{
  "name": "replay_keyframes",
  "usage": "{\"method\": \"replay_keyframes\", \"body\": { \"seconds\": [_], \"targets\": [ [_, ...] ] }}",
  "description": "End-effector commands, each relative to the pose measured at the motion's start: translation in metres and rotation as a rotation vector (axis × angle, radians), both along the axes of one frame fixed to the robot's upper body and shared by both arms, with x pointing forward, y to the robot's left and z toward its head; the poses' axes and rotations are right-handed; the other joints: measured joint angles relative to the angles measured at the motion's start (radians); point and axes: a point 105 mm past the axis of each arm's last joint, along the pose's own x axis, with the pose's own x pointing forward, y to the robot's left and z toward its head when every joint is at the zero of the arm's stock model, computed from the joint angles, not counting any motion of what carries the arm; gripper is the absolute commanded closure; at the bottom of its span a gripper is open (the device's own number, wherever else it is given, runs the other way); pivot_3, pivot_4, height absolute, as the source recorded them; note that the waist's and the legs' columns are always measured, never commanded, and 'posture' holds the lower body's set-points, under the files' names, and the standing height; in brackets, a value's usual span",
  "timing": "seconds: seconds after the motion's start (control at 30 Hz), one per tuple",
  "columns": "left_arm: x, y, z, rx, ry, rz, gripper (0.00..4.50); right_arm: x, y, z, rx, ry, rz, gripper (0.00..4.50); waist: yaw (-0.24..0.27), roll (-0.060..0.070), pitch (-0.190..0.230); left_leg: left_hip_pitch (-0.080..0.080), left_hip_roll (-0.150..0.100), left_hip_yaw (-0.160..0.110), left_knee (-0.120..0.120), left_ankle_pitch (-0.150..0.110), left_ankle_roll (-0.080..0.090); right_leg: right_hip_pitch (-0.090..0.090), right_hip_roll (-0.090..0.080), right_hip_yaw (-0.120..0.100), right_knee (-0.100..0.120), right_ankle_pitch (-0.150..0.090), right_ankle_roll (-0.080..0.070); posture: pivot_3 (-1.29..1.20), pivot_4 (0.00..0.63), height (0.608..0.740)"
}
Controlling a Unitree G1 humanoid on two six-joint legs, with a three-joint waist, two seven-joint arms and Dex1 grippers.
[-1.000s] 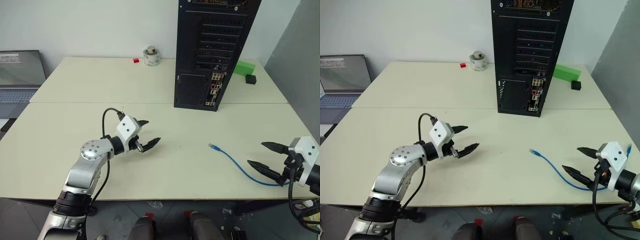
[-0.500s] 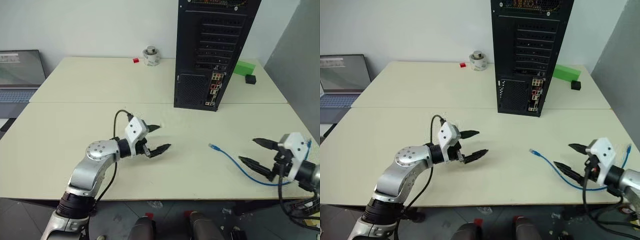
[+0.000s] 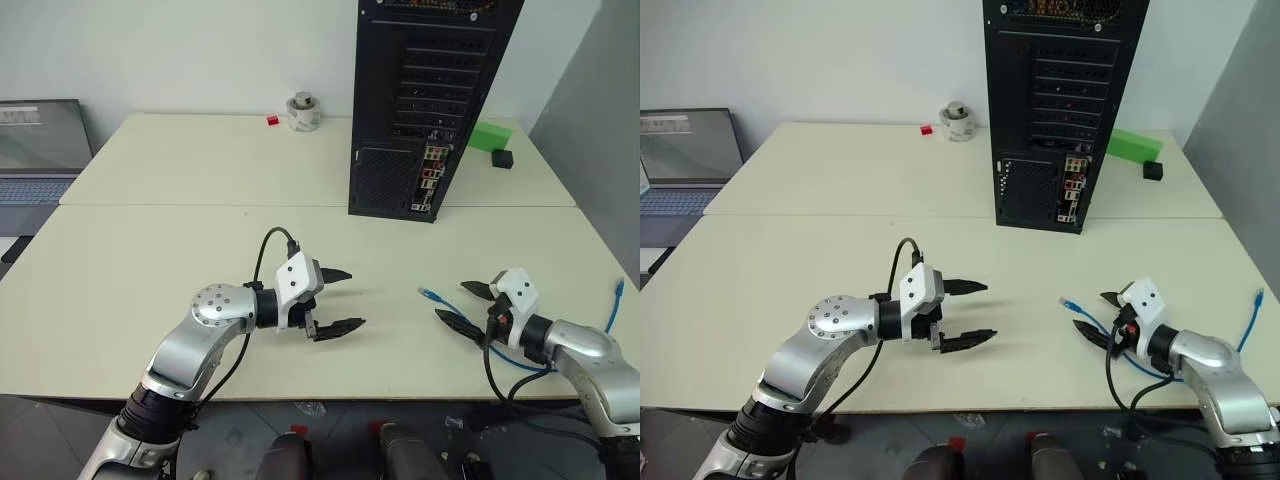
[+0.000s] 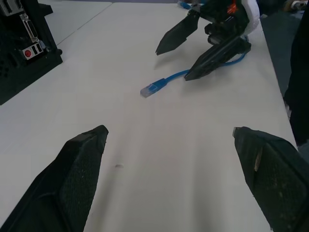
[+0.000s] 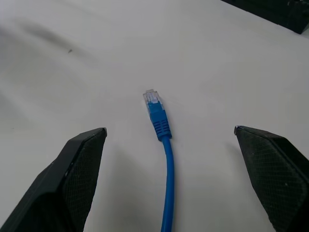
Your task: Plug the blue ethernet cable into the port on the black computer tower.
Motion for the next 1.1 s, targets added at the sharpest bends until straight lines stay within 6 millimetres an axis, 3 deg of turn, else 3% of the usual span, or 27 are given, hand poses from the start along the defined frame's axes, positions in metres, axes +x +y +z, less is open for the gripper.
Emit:
{"method": "replay_keyframes", "body": {
  "seconds": [0.03,0.13,0.67,0.87,1.1],
  "targets": [
    [-0.002,-0.004,0.009,0.002,-0.047,-0.022,0.07,0.006,0.001,0.001,-0.01,-0.025,0.027,0.0,0.0,0.0,0.0,0.0,0.0,0.0,0.0,0.0,0.0,0.0,0.0,0.0,0.0,0.0,0.0,0.0,0.15,0.74],
    [-0.001,-0.003,0.008,0.004,-0.05,-0.02,0.0,0.006,0.003,-0.001,-0.022,-0.023,0.053,0.55,0.0,0.0,0.0,0.0,0.0,0.0,0.0,0.0,0.0,0.0,0.0,0.0,0.0,0.0,0.0,0.0,0.15,0.74],
    [0.005,-0.006,0.008,-0.028,-0.056,-0.004,0.0,0.005,0.001,-0.007,-0.165,-0.058,0.142,4.46,0.0,0.0,0.0,0.0,0.0,0.0,0.0,0.0,0.0,0.0,0.0,0.0,0.0,0.0,0.0,0.0,0.15,0.74],
    [0.007,-0.004,0.001,0.002,-0.058,-0.032,0.0,0.002,0.02,0.01,-0.222,-0.12,0.284,4.46,-0.001,0.0,0.0,0.0,0.0,0.0,0.0,0.0,0.0,0.0,0.0,0.0,0.0,0.0,0.0,0.0,0.15,0.74],
    [0.006,-0.003,-0.013,0.096,-0.078,-0.152,0.0,-0.015,0.067,0.037,-0.233,-0.136,0.553,4.46,0.0,0.0,0.0,0.0,0.0,-0.002,0.0,0.0,0.0,0.0,0.0,-0.001,0.0,0.0,0.0,0.0,0.15,0.74]
  ]
}}
